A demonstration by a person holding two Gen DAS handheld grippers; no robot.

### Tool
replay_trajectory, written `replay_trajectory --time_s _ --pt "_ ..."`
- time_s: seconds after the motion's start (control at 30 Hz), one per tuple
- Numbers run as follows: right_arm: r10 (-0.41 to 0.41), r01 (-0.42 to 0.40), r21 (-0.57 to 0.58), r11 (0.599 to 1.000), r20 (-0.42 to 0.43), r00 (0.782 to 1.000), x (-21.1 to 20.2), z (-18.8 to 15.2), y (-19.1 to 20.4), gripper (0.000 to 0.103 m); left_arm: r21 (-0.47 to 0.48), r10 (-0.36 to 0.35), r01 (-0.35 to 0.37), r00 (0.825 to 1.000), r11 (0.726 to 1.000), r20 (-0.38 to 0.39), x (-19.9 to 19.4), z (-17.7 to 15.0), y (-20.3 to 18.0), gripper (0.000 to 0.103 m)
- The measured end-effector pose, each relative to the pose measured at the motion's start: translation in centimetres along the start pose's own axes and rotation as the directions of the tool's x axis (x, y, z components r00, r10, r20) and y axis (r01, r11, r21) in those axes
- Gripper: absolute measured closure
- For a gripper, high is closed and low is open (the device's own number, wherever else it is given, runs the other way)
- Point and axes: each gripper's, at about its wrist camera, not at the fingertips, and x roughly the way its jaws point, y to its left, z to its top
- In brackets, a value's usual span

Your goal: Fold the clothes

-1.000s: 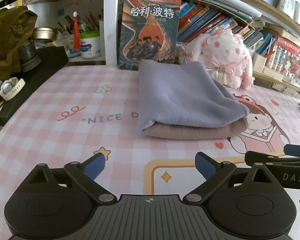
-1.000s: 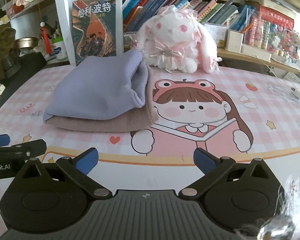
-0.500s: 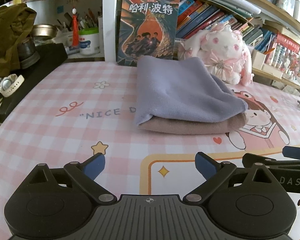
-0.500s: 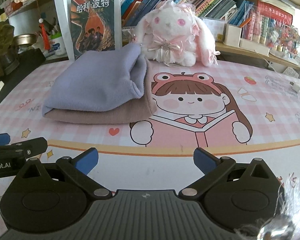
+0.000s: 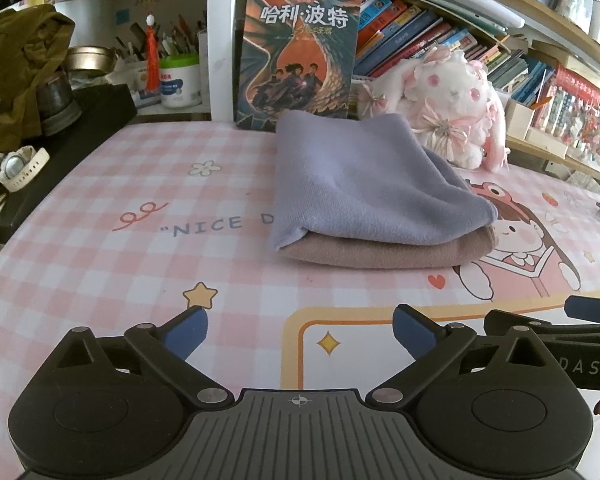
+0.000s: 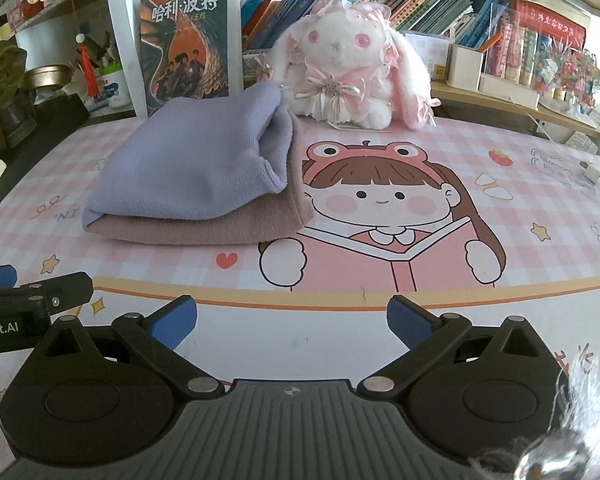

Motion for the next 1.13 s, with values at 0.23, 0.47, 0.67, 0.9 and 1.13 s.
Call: replay_trajectory --time_s 0.23,0.47,0.67,0.9,1.13 --pt "0.001 -0.001 0.003 1.0 -0.005 1.0 0.13 -0.02 -0.07 0.001 0.001 0.001 -0.001 1.0 1.0 -0.001 0.05 0.02 -0.06 0.002" --pt "0.005 -0.005 0.004 1.0 -0.008 1.0 0.13 -0.06 -0.08 0.001 0.003 -0.004 0.004 1.0 1.0 -0.005 0.06 -0.08 -0.08 0.002" --pt "0.007 -0.007 0.0 1.0 -0.01 1.0 0.11 -0.14 -0.05 0.001 -0.002 -0.006 0.006 1.0 1.0 -0.008 -0.03 -0.12 -0.06 0.002" --pt "0.005 -0.005 0.003 1.0 -0.011 1.0 0.02 -0.31 -0.13 0.001 -0.015 -0.037 0.037 0.999 0.999 -0.021 -0.02 -0.38 0.13 0.002" --pt "0.002 -0.002 0.002 1.0 -0.012 1.0 -0.06 -0.47 -0.13 0.001 -0.005 -0.033 0.033 0.999 0.999 -0.014 -0.11 -0.39 -0.17 0.002"
